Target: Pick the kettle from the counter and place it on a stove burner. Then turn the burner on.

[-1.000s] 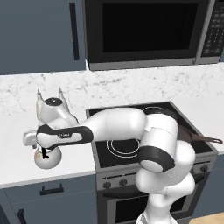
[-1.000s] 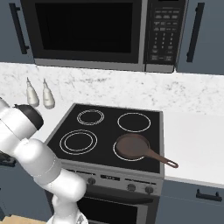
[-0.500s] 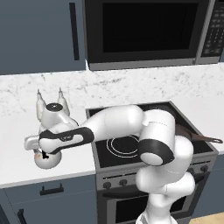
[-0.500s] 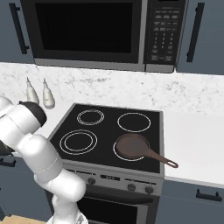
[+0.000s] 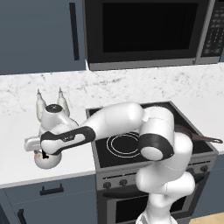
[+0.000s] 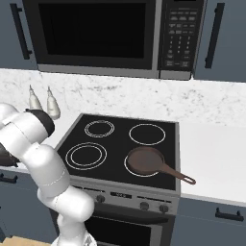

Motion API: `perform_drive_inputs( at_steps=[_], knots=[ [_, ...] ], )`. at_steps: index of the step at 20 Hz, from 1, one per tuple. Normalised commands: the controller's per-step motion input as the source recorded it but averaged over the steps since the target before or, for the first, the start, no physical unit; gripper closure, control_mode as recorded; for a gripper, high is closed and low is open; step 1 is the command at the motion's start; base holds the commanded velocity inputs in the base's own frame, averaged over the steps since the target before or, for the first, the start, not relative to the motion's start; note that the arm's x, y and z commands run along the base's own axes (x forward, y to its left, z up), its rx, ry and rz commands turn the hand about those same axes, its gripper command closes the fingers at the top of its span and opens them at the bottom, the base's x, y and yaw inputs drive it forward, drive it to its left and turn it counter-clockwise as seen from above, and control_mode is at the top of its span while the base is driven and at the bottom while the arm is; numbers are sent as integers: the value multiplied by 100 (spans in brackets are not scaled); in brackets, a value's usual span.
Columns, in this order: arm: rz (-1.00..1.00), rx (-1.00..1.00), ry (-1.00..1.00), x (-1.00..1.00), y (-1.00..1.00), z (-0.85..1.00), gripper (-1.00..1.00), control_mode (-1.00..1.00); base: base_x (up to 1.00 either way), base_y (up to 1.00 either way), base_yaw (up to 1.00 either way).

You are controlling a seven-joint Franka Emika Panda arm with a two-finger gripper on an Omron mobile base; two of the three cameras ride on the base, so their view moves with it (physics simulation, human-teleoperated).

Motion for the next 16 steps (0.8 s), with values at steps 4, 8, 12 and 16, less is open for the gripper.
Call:
perform_drive_inputs(
  at_steps=[4, 8, 12, 16],
  knots=[
    [0, 0, 0, 0, 0, 0, 100, -100, 0, 0, 0],
    [0, 0, 0, 0, 0, 0, 100, -100, 0, 0, 0],
    [0, 0, 0, 0, 0, 0, 100, -100, 0, 0, 0],
    [0, 0, -9, -1, -6, 36, 100, -100, 0, 0, 0]
  ],
)
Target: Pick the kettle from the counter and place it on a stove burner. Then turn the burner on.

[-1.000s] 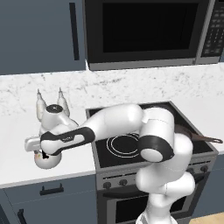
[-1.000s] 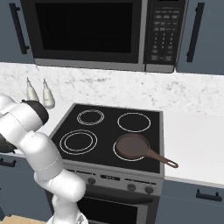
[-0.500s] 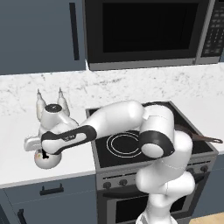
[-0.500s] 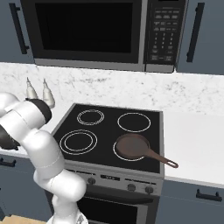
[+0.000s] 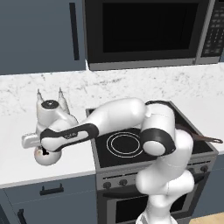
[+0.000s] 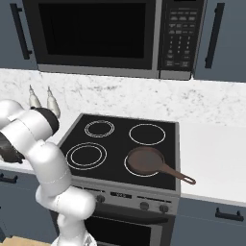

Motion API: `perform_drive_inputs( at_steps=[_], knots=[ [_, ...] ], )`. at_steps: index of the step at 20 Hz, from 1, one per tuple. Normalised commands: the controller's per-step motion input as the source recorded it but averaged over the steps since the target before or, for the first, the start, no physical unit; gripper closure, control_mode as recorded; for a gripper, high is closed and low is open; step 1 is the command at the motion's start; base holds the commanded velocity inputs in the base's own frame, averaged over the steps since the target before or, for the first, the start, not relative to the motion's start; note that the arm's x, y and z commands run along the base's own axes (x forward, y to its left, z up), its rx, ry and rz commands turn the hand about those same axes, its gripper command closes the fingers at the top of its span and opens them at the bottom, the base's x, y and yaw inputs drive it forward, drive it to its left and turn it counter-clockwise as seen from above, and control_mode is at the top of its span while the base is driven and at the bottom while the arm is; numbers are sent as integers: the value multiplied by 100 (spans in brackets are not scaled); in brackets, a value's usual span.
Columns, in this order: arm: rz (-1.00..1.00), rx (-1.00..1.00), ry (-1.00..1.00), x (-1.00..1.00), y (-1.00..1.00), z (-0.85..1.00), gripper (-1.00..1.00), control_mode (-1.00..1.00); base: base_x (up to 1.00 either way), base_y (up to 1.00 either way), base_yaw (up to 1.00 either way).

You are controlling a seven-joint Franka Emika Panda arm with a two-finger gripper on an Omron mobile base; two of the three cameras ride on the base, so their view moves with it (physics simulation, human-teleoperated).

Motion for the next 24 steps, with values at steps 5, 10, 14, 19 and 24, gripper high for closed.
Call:
perform_drive_inputs(
  at_steps=[5, 10, 14, 19, 24],
  knots=[
    [0, 1, -22, -10, -45, 69, 100, -100, 0, 0, 0],
    [0, 1, -15, -3, -93, 27, 100, -100, 0, 0, 0],
    [0, 0, 0, 1, -100, 3, 100, -100, 0, 0, 0],
    [0, 0, 0, 10, -100, 0, 100, -100, 0, 0, 0],
    [0, 1, 0, 29, -100, 0, 100, -100, 0, 0, 0]
  ],
)
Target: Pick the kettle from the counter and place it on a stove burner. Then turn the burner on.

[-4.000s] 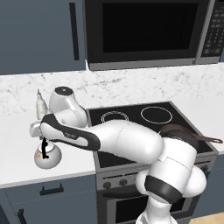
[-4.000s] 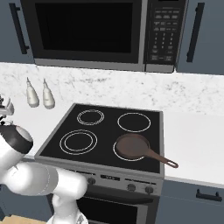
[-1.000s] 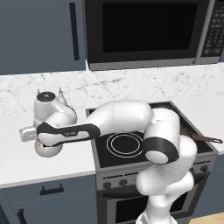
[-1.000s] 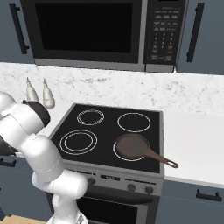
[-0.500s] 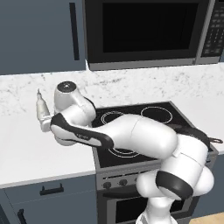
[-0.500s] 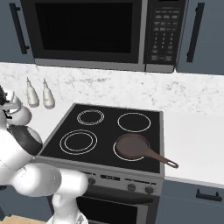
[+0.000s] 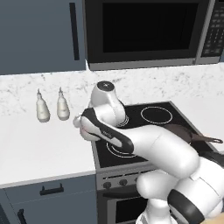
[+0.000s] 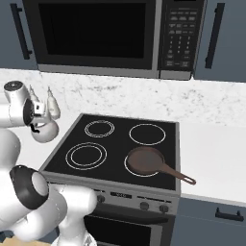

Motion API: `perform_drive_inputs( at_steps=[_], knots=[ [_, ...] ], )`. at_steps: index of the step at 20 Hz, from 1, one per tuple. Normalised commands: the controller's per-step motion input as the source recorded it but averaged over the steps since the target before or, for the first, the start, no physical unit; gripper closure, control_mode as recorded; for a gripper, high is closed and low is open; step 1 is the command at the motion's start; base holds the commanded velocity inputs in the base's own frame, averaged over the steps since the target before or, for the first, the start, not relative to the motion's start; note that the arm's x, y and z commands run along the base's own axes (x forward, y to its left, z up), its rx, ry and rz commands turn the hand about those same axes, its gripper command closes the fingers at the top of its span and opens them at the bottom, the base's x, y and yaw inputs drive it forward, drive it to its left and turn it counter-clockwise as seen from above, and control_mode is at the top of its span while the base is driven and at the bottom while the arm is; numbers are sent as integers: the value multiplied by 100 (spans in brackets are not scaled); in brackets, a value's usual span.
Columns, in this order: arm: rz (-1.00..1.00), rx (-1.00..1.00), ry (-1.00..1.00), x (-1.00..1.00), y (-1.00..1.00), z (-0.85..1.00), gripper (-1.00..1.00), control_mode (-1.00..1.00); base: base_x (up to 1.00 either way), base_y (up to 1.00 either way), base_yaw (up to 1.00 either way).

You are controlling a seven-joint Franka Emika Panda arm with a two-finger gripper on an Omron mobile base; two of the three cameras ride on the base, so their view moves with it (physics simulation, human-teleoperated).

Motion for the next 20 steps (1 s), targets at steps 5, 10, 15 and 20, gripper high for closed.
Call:
perform_drive_inputs(
  at_steps=[5, 10, 15, 20],
  knots=[
    [-2, 2, 8, 12, -96, 0, 100, -100, 0, 0, 0],
    [0, 0, 37, 0, -84, 1, 100, -100, 0, 0, 0],
    [0, -1, 37, 0, -35, 2, 100, -100, 0, 0, 0],
    [0, -5, -5, -2, 0, -19, 100, -100, 0, 0, 0]
  ],
)
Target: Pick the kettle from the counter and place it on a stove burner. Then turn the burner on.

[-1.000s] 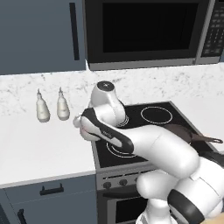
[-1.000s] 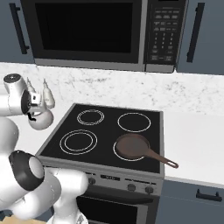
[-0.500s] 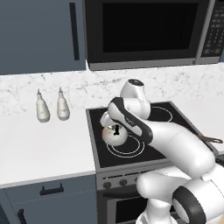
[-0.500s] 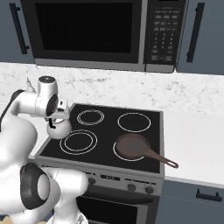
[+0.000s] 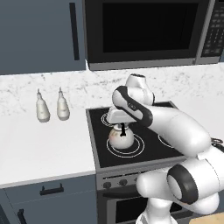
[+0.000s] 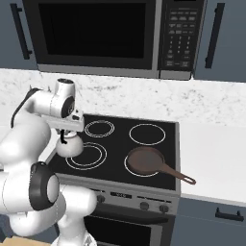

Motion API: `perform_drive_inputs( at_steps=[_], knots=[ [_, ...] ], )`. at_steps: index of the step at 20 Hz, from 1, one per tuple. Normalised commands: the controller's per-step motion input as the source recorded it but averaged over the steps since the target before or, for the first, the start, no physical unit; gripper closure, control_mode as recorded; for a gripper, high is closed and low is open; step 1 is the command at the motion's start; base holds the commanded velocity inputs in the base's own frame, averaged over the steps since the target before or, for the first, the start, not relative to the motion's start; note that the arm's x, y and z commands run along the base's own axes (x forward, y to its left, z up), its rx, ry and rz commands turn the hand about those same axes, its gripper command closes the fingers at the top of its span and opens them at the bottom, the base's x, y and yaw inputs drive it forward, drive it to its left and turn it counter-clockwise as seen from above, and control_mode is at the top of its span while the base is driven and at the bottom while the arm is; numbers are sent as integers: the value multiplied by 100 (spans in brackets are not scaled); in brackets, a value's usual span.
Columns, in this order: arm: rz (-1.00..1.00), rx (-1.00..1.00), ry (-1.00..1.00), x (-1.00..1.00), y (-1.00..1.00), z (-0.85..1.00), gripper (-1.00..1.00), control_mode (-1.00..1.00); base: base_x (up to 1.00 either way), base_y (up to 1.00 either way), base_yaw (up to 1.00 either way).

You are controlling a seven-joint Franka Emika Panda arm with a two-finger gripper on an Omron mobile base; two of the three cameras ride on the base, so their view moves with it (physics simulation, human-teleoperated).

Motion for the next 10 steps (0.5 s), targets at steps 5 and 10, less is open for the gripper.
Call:
perform_drive_inputs(
  at_steps=[5, 10],
  knots=[
    [0, -2, -1, 29, -3, -34, 100, -100, 0, 0, 0],
    [0, 0, 6, 58, -17, -9, 100, -100, 0, 0, 0]
  ],
)
